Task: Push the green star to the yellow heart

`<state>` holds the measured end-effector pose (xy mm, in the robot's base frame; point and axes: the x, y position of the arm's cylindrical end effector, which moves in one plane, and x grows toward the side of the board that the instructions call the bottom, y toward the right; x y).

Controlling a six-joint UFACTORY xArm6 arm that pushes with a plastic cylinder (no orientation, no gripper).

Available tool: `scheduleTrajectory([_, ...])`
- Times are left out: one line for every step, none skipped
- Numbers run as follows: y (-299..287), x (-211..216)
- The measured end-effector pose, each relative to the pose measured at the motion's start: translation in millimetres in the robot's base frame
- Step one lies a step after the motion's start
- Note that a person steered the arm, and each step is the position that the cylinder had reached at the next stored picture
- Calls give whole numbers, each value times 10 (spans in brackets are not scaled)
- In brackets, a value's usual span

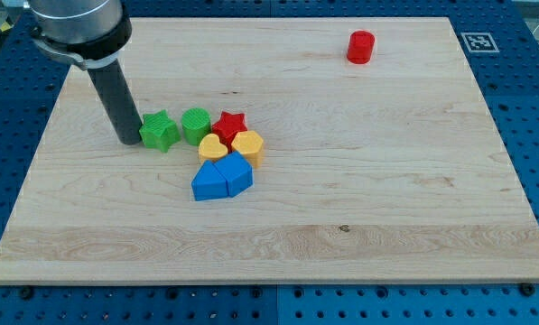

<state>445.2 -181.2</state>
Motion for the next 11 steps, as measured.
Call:
scheduleTrajectory([-229,-36])
scheduleTrajectory([-329,-245])
scheduleTrajectory([-222,-393])
scheduleTrajectory([115,-309])
scheduleTrajectory([179,-136])
scheduleTrajectory([156,-99])
scheduleTrajectory([104,-30])
scheduleTrajectory([211,79])
scheduleTrajectory([350,89])
scheduleTrajectory([322,37])
scheduleTrajectory([-57,-579])
